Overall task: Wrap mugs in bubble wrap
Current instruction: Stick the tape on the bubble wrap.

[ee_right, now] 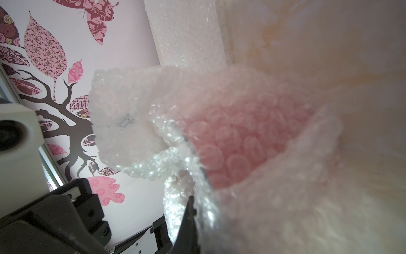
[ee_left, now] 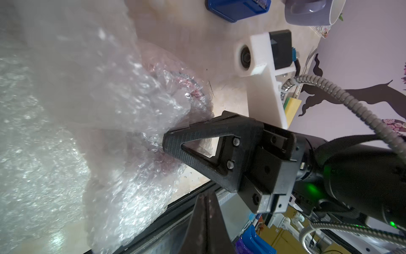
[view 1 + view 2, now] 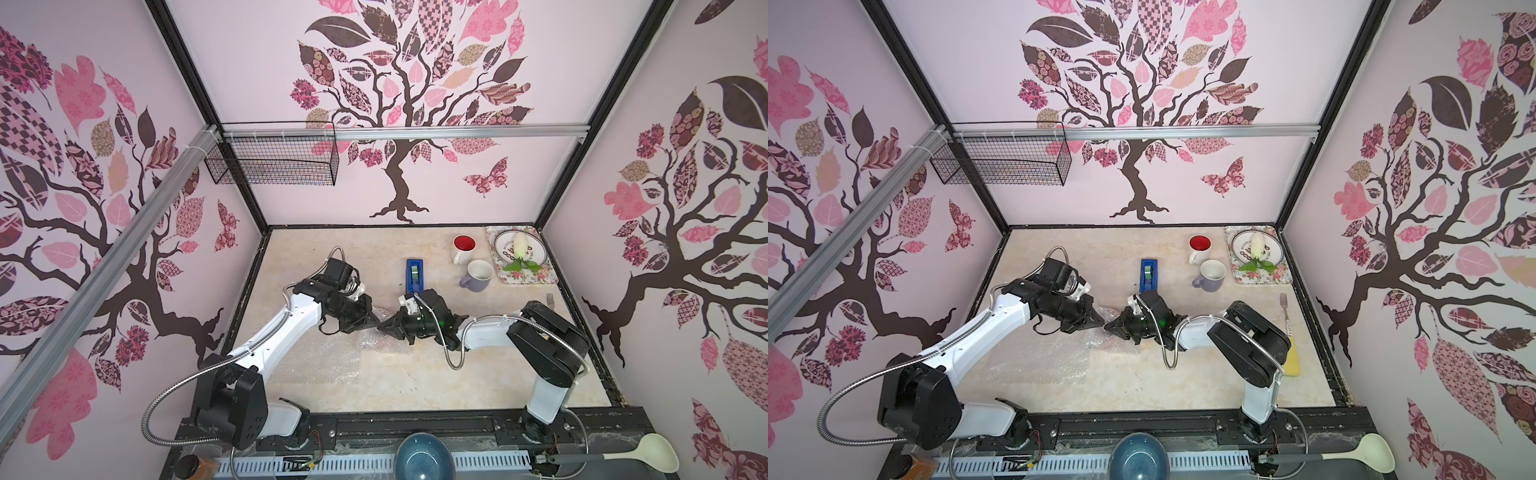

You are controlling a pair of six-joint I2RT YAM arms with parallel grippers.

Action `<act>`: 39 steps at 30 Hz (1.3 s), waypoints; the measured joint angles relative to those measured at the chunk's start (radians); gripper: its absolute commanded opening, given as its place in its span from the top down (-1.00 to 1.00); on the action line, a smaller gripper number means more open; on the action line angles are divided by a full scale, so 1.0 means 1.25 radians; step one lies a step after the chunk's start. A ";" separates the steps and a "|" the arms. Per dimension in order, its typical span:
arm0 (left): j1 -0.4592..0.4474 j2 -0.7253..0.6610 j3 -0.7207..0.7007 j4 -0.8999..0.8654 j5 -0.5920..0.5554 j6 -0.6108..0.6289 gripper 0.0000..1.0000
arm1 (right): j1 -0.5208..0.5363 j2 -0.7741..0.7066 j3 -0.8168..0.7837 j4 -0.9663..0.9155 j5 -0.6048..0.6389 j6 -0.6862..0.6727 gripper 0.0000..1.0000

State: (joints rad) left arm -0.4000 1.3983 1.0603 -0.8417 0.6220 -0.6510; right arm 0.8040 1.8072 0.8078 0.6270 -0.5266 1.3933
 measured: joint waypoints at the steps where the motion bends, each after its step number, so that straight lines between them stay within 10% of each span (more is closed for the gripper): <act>1: -0.005 0.007 -0.001 0.005 0.005 0.000 1.00 | 0.000 0.000 0.002 -0.003 0.000 0.000 1.00; 29: -0.069 0.073 -0.089 0.021 -0.076 0.057 1.00 | 0.010 0.000 0.005 -0.005 0.004 -0.002 0.94; 39: -0.072 0.080 -0.089 0.030 -0.103 0.031 1.00 | 0.010 -0.021 0.019 -0.014 0.017 -0.001 0.13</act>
State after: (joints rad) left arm -0.4900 1.4982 0.9497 -0.8040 0.4931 -0.6121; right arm 0.8162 1.7813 0.8310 0.6094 -0.5049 1.3918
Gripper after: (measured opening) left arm 0.047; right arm 0.407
